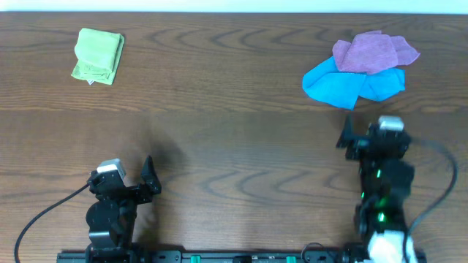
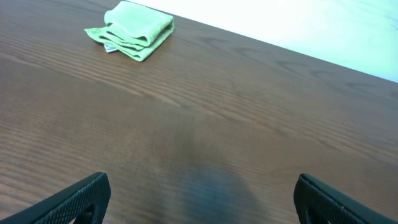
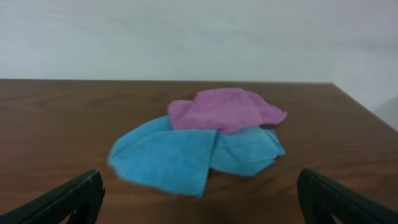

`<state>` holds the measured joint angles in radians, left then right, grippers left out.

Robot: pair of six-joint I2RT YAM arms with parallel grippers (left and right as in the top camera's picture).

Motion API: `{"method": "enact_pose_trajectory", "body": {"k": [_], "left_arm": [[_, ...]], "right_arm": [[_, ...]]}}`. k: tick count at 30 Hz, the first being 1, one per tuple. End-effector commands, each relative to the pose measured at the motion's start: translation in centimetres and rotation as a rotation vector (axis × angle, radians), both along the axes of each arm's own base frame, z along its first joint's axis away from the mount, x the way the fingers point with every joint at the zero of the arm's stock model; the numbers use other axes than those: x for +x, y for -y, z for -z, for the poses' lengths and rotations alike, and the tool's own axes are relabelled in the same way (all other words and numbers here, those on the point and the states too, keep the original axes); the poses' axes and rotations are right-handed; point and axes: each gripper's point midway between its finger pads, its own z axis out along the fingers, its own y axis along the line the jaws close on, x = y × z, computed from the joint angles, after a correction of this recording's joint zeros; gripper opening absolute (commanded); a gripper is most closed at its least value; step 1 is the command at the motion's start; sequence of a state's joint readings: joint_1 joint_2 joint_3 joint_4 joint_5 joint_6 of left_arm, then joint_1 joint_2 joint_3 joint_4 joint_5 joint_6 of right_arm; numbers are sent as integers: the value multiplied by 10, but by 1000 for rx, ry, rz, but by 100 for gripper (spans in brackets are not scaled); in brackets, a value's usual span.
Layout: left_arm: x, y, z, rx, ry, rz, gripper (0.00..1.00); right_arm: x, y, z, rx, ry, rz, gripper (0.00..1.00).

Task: Fold the cloth
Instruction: 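Reach the right gripper to the blue cloth and pinch its edge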

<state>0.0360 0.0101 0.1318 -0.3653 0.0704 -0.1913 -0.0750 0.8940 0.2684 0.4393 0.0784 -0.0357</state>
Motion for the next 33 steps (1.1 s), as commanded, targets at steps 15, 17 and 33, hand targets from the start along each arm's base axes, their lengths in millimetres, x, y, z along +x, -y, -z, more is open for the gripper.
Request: {"method": "enact_pose_trajectory", "body": {"k": [15, 17, 33], "left_arm": [[-1, -1, 10, -8, -23, -9, 95], [-1, -1, 10, -8, -23, -9, 95], [-1, -1, 10, -8, -23, -9, 95]], "right_arm": [[120, -64, -8, 326, -157, -501, 99], [118, -72, -13, 470, -165, -515, 99], [113, 7, 90, 577, -432, 49, 99]]}}
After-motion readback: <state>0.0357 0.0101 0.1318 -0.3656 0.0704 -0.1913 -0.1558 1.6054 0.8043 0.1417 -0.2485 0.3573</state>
